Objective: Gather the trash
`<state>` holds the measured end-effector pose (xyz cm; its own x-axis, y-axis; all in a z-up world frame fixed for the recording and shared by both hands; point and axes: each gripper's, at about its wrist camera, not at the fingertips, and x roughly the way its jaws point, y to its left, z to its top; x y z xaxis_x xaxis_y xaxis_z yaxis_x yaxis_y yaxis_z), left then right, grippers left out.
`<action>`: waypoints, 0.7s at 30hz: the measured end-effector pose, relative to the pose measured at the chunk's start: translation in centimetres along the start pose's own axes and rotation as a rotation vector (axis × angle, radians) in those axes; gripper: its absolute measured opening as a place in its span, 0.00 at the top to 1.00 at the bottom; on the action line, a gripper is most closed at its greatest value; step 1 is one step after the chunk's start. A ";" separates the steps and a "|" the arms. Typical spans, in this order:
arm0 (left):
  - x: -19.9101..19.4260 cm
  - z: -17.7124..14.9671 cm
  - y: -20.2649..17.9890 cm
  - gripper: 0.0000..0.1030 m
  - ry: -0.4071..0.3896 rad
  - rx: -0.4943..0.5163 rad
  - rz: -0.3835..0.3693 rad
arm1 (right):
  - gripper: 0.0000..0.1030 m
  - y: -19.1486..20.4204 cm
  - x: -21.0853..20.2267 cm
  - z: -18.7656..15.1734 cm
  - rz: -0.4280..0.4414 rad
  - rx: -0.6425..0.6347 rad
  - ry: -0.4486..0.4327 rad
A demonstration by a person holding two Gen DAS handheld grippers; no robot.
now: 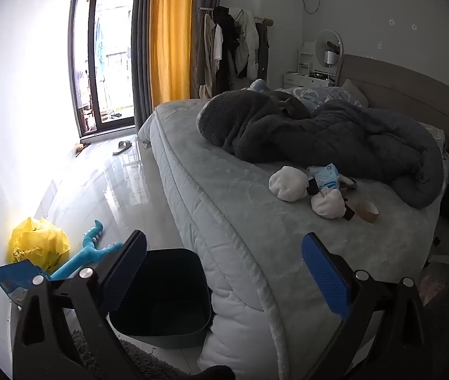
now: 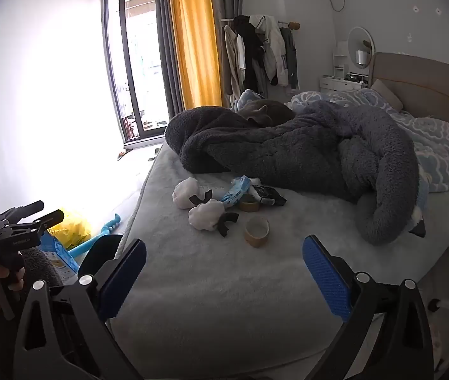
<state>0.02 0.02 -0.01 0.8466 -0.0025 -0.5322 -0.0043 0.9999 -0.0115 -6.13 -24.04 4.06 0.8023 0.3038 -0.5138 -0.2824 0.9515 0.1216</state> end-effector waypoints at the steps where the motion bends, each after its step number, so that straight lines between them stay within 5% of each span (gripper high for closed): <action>1: 0.0 0.0 0.0 0.03 -0.001 0.000 0.000 | 0.03 0.0 0.0 0.0 0.000 0.001 0.001; 21: 0.0 0.0 0.0 0.03 0.006 0.001 -0.003 | 0.03 0.0 0.0 0.0 0.004 0.007 0.003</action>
<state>0.00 0.03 -0.01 0.8434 -0.0059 -0.5373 -0.0008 0.9999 -0.0122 -6.08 -24.03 4.06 0.7997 0.3077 -0.5156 -0.2823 0.9505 0.1295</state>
